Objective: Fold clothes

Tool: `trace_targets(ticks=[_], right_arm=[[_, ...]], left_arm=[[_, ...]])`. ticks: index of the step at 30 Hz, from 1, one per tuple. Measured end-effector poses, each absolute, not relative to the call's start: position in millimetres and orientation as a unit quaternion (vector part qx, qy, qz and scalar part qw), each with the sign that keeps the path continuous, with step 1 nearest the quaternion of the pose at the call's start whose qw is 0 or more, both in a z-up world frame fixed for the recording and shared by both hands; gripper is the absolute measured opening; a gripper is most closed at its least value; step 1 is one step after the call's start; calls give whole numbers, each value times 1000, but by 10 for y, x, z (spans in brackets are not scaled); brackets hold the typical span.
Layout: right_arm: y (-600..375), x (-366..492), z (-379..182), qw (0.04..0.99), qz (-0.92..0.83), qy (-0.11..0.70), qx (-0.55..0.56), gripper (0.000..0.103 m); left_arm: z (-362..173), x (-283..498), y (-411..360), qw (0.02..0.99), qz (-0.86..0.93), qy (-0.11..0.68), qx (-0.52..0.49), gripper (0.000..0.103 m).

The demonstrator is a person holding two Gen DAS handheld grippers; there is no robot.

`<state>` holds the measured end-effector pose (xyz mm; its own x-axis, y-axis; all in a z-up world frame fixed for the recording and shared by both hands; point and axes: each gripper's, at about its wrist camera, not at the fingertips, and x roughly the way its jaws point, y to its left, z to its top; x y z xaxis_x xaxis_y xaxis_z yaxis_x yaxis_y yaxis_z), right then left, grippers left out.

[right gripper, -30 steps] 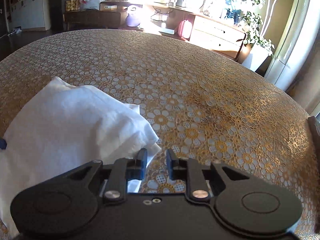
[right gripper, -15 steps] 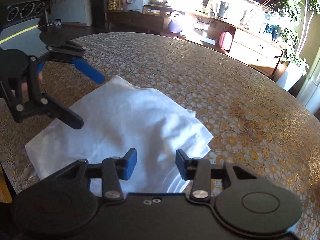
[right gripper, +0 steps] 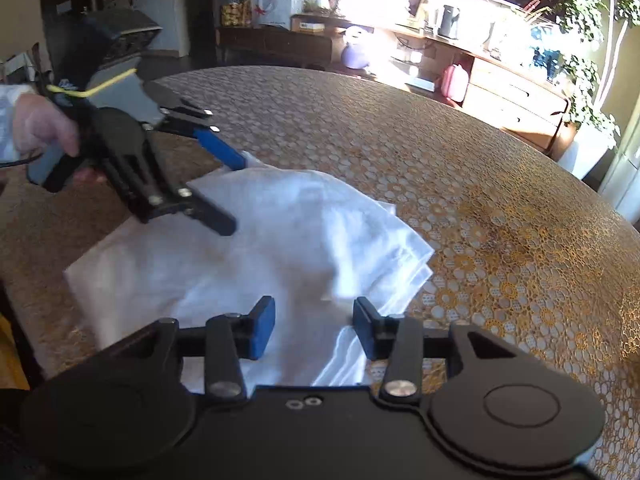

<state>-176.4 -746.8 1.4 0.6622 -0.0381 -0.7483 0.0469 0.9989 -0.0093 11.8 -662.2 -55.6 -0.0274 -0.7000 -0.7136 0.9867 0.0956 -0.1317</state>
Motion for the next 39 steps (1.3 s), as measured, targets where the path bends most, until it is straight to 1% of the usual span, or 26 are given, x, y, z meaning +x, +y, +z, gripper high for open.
trace_targets(ticks=[3,6,10,15,18,23,26,29,32,35,39], right_arm=[[-7150,-1924,48,905,27,424,-17,103],[-6952,-2009,-41,893,46,447,-29,103],[-6905,-2100,-155,884,32,465,-31,103],[-6895,-2255,-179,890,15,455,-27,103],[-6875,-2339,-176,891,5,453,-32,103],[-6986,-2471,-179,882,-18,471,-10,103],[-7135,-2490,-8,898,-40,438,7,103],[-7340,-2311,95,909,-82,409,23,103],[-7468,-2073,58,913,-103,393,26,103],[-7457,-1836,27,923,-68,378,24,103],[-7526,-1796,-53,919,-63,389,24,103]], left_arm=[[-449,-26,-6418,646,-664,313,209,93],[-443,-265,-6247,618,-691,291,236,93],[-605,-446,-6093,604,-691,294,265,93],[-751,-518,-5916,612,-676,312,268,93],[-784,-515,-5746,625,-667,312,258,93],[-751,-542,-5642,616,-661,320,284,93],[-633,-494,-5724,637,-653,300,280,93],[-529,-451,-5909,669,-637,272,269,93],[-514,-511,-6118,659,-658,238,278,93],[-499,-572,-6327,647,-677,203,285,93],[-581,-612,-6500,624,-695,183,308,93]])
